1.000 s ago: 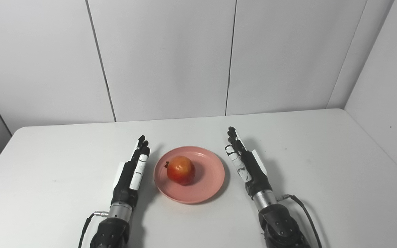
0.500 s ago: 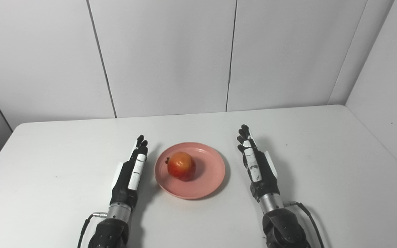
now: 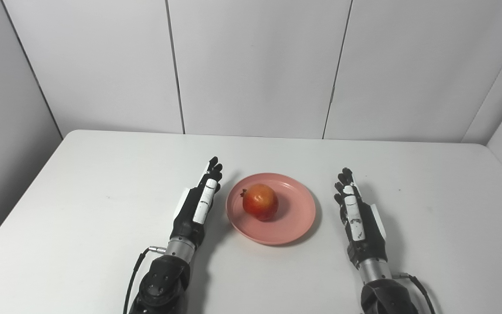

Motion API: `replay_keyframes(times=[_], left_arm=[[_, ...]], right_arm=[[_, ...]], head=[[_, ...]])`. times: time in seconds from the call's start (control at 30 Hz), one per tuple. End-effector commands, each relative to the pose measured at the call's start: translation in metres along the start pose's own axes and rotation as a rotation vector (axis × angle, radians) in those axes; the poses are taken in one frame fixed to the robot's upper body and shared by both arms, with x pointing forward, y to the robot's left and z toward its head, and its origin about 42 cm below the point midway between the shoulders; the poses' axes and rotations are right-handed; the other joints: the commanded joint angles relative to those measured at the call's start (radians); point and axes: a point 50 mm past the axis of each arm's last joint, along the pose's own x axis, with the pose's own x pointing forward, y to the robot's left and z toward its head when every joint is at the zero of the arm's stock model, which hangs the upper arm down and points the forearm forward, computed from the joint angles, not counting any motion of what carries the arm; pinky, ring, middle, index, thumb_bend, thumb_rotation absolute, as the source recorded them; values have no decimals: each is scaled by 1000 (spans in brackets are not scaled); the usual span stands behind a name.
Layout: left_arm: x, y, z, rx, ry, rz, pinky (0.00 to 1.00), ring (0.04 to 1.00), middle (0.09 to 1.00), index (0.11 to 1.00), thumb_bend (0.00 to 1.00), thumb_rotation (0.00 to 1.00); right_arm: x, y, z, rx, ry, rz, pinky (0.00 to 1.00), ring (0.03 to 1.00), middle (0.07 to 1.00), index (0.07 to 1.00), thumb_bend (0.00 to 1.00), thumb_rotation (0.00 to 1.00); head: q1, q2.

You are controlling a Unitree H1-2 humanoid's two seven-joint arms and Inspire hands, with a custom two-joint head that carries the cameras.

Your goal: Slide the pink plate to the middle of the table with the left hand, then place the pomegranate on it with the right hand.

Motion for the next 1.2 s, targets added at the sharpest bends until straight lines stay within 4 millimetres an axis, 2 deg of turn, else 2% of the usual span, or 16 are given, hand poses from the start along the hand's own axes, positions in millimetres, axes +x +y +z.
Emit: replay_keyframes(times=[0.0,0.17,0.5,0.57,0.9,1.17], left_arm=[[7,-7,17,-13,-61,-18,1000,1000,1000,1000,668,1000],[7,-3,15,-8,-66,-6,1000,1000,1000,1000,646,1000],[0,9,12,-20,-66,-2,1000,1000,1000,1000,648,1000],[-1,9,11,-24,-61,-6,1000,1000,1000,1000,639,1000],[-6,21,2,-53,-26,11,1000,1000,1000,1000,636,1000],[-10,18,-1,-62,-21,2,1000,1000,1000,1000,631,1000]], right_arm=[[9,0,16,-2,-81,20,1000,1000,1000,1000,731,953],[10,-1,12,-6,-69,34,1000,1000,1000,1000,721,952],[11,5,9,-10,-70,30,1000,1000,1000,1000,771,941],[12,7,10,-13,-81,27,1000,1000,1000,1000,755,942],[28,14,4,-19,-101,18,1000,1000,1000,1000,768,933],[22,12,4,-15,-97,13,1000,1000,1000,1000,771,937]], head=[[1,-3],[4,-15],[-56,-23],[-70,-26],[-85,-60],[-128,-44]])
